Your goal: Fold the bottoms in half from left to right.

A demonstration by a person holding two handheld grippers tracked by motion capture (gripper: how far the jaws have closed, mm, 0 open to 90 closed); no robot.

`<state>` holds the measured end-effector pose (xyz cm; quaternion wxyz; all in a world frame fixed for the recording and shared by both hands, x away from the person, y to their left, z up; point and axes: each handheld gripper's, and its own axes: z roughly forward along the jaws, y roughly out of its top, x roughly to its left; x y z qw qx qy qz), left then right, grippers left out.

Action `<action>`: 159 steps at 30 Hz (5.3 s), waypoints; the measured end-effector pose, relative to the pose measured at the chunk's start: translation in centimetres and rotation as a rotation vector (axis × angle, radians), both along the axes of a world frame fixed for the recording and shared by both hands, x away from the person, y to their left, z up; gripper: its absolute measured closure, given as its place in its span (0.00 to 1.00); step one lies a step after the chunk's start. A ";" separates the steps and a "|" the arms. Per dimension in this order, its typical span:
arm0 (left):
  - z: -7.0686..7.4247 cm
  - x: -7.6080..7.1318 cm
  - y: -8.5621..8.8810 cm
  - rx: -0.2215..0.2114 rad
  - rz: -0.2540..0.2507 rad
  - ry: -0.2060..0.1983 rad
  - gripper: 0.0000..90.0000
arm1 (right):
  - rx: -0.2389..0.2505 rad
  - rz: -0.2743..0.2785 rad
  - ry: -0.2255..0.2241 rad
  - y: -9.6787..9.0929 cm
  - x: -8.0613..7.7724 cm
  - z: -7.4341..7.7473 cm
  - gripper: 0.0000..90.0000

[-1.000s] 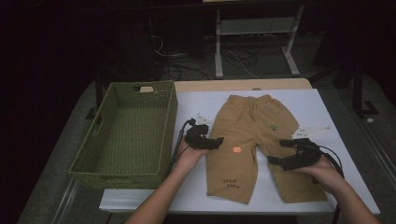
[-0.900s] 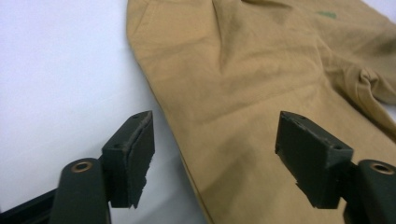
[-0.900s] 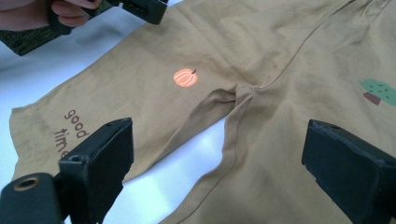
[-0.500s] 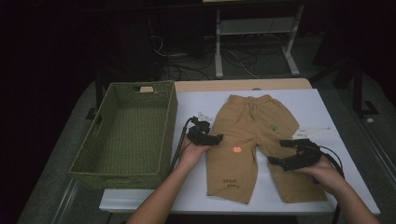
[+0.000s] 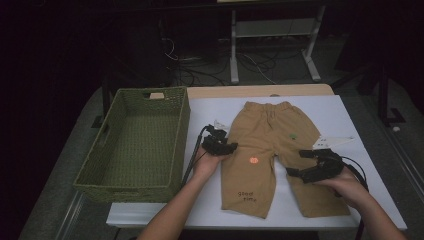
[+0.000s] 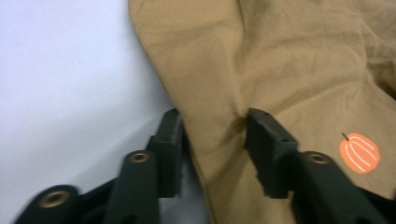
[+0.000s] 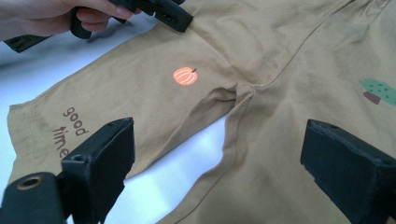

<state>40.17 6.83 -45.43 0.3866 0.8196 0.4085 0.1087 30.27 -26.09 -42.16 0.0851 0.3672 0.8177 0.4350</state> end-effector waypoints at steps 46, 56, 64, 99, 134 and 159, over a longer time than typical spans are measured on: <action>2.1 -0.5 0.0 0.027 0.016 -0.053 0.97 | -0.014 0.000 0.005 -0.2 0.0 0.0 0.13; 2.6 -1.5 -1.6 0.035 -0.046 -0.099 0.97 | -0.015 -0.001 0.007 -0.2 0.0 0.0 0.13; 2.4 -2.5 -3.3 0.050 -0.107 -0.113 0.97 | -0.014 -0.001 0.007 -0.2 0.0 0.0 0.13; -0.1 -3.9 -5.6 0.068 -0.209 -0.077 0.96 | -0.046 -0.046 -0.016 1.5 2.5 1.6 0.26; -0.1 -3.8 -5.5 0.065 -0.209 -0.071 0.97 | -0.042 -0.072 -0.039 6.9 10.3 3.3 0.54; -0.1 -3.9 -5.6 0.069 -0.208 -0.074 0.97 | -0.088 -0.134 -0.008 12.2 16.5 2.3 0.55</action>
